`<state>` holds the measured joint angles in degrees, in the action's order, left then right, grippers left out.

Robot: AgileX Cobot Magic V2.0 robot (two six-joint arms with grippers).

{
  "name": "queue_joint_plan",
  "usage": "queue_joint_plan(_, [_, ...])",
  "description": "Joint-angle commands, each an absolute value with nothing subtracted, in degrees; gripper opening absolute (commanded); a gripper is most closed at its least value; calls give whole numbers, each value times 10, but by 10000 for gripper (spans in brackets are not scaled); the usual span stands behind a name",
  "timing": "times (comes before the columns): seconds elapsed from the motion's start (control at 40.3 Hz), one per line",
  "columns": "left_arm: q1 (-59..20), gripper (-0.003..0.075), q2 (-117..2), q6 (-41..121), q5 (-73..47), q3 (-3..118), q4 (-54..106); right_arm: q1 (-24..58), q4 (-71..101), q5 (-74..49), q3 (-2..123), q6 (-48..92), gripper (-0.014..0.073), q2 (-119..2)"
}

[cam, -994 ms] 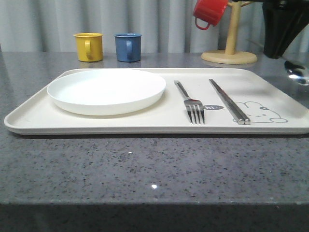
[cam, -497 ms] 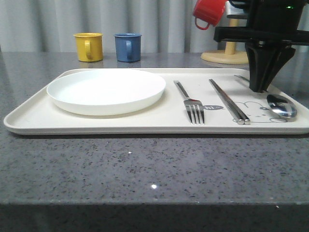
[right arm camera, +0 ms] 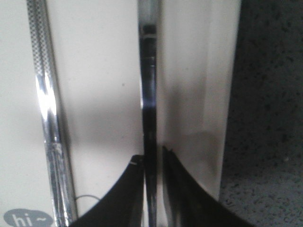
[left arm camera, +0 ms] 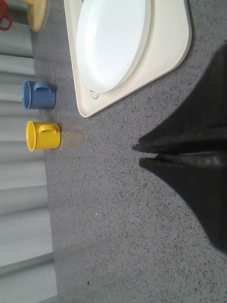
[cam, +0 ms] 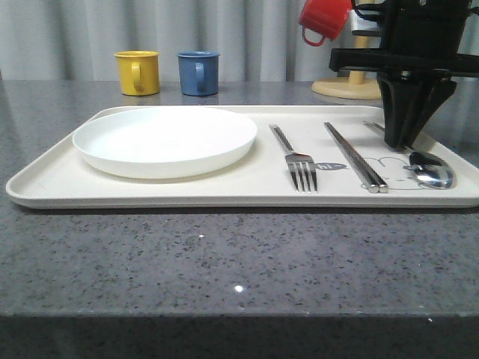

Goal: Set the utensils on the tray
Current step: 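Open the right gripper and lift it away from the spoon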

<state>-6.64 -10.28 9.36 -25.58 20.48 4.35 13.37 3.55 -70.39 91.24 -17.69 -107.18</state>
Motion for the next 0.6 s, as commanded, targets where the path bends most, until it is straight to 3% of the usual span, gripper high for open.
queue_joint_plan(0.0, [-67, -18, -109, 86, -211, 220, 51, 133, 38, -763, 927, -176, 226, -1042])
queue_joint_plan(0.397, [-67, -18, -109, 86, -211, 220, 51, 133, 38, -742, 928, -128, 251, -926])
queue_joint_plan(0.472, [-67, -18, -109, 86, -211, 220, 51, 133, 38, -742, 928, -103, 205, -886])
queue_joint_plan(0.571, [-67, -18, -109, 86, -211, 220, 51, 133, 38, -741, 927, -74, 66, -839])
